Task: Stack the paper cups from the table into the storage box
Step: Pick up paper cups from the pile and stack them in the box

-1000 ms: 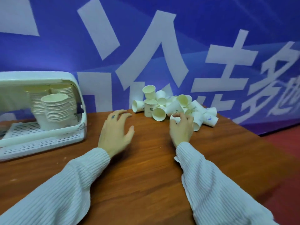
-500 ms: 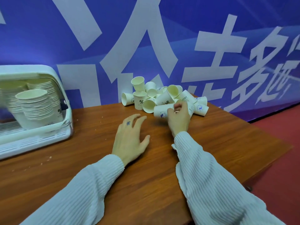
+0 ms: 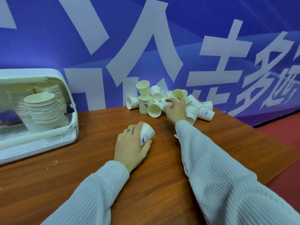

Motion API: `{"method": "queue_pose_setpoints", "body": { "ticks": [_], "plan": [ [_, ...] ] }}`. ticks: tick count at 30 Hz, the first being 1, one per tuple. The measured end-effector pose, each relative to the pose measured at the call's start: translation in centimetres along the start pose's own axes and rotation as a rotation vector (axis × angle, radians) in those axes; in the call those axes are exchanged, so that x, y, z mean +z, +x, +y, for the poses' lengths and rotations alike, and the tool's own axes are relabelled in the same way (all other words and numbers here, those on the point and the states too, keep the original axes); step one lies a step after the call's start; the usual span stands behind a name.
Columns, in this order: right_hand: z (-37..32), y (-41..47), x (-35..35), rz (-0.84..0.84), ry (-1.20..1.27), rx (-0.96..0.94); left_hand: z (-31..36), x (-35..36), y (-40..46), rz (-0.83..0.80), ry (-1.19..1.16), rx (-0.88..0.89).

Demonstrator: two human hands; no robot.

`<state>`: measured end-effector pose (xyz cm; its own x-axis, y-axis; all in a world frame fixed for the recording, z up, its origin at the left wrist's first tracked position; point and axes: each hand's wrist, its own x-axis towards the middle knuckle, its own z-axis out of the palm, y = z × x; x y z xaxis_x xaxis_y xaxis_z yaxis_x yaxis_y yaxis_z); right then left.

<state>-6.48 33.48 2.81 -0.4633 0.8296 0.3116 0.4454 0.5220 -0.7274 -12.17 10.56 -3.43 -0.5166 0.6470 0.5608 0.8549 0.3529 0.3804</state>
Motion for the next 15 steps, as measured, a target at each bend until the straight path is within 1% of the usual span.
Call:
{"method": "queue_pose_setpoints", "body": {
  "ticks": [1, 3, 7, 9, 12, 15],
  "plan": [
    [0.4, 0.8, 0.1, -0.033, 0.019, -0.014, 0.0, 0.0, -0.1, -0.003, -0.019, -0.007],
    [1.0, 1.9, 0.4, -0.039, 0.064, -0.039, -0.1, -0.2, 0.0, -0.006, -0.072, -0.041],
    [1.1, 1.6, 0.4, 0.09, 0.11, -0.028, -0.4, -0.7, 0.3, 0.021, -0.194, -0.137],
    [0.5, 0.5, -0.3, 0.181, 0.151, -0.025, -0.3, -1.3, 0.3, 0.037, -0.244, -0.179],
    [-1.2, -1.5, -1.1, 0.263, 0.232, -0.103, 0.0, -2.8, 0.5, 0.146, -0.308, -0.215],
    [-3.8, -3.9, -1.1, 0.226, 0.393, -0.225, -0.6, -5.0, 1.0, 0.256, -0.371, -0.25]
  ]
}}
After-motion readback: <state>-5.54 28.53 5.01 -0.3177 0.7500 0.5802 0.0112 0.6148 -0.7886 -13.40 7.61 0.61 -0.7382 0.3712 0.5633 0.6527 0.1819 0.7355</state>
